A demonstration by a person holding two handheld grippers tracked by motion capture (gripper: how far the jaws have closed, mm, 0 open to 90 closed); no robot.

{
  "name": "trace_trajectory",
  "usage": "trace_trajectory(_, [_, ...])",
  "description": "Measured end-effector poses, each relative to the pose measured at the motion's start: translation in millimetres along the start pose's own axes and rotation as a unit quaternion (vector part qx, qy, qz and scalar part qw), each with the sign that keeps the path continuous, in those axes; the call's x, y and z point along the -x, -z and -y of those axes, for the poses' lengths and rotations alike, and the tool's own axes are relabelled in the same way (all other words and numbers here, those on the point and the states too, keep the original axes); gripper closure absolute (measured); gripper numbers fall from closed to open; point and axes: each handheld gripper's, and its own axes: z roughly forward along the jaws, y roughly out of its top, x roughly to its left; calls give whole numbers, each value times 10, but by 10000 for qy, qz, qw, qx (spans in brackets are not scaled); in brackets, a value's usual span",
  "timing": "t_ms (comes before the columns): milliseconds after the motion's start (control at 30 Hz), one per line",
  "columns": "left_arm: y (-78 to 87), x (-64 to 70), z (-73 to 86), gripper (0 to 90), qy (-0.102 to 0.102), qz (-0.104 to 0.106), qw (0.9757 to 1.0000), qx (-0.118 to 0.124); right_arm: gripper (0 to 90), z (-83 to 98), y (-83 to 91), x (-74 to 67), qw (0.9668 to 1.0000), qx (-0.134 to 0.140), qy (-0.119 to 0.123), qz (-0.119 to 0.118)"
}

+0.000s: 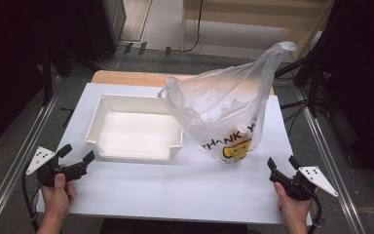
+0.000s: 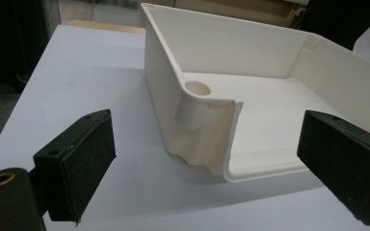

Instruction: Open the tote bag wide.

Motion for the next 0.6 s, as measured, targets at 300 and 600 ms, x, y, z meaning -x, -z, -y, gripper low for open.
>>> trace_trajectory(300, [37, 87, -117, 146, -52, 188, 9998, 38, 251, -281, 90, -234, 9994, 78, 51, -334])
trace_trajectory(600, [-18, 372, -357, 159, -277, 793, 9965, -38, 218, -578, 61, -458, 9971, 16, -13, -767])
